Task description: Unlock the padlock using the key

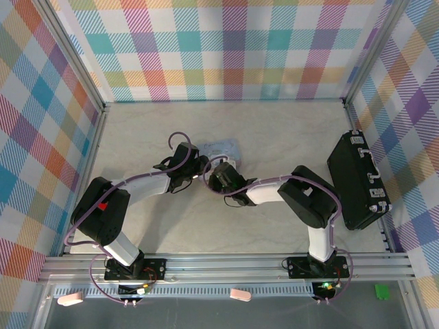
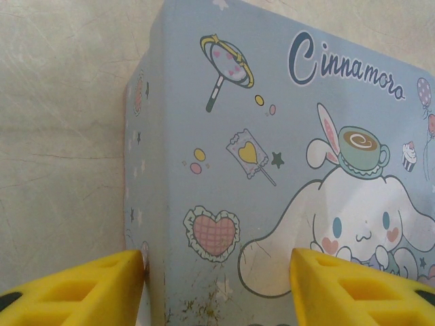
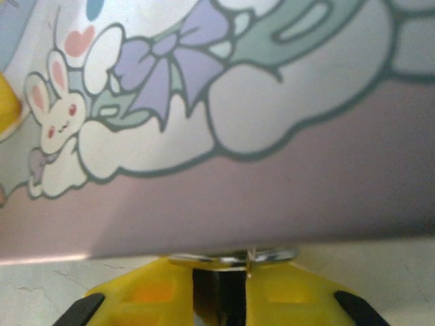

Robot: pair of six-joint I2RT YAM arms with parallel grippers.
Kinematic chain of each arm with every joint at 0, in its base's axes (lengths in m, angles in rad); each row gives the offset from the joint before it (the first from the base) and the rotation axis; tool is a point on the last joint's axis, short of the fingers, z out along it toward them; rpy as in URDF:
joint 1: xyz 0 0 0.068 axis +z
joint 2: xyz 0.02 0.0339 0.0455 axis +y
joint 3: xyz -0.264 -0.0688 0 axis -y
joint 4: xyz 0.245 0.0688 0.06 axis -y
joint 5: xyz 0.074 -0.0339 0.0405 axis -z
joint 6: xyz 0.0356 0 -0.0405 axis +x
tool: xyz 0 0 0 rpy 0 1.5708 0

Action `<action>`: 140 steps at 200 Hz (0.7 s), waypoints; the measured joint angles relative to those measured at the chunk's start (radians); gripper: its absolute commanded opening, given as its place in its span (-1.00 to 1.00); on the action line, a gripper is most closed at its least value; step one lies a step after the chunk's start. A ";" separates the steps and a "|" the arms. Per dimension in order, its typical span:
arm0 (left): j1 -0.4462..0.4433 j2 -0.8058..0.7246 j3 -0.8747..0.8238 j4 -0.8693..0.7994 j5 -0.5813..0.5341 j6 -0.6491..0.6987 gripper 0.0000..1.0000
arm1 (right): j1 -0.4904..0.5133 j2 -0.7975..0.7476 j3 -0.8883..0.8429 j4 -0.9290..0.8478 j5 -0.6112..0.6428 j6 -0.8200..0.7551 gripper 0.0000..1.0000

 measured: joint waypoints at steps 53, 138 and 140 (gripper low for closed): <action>0.000 0.000 0.000 -0.001 -0.002 -0.005 0.15 | -0.029 -0.055 -0.110 0.107 -0.064 0.102 -0.85; 0.000 -0.016 -0.015 0.000 0.001 -0.020 0.14 | -0.093 -0.076 -0.211 0.297 -0.136 0.301 -1.00; 0.000 -0.016 -0.015 -0.001 0.001 -0.019 0.14 | -0.094 -0.076 -0.211 0.299 -0.136 0.302 -1.00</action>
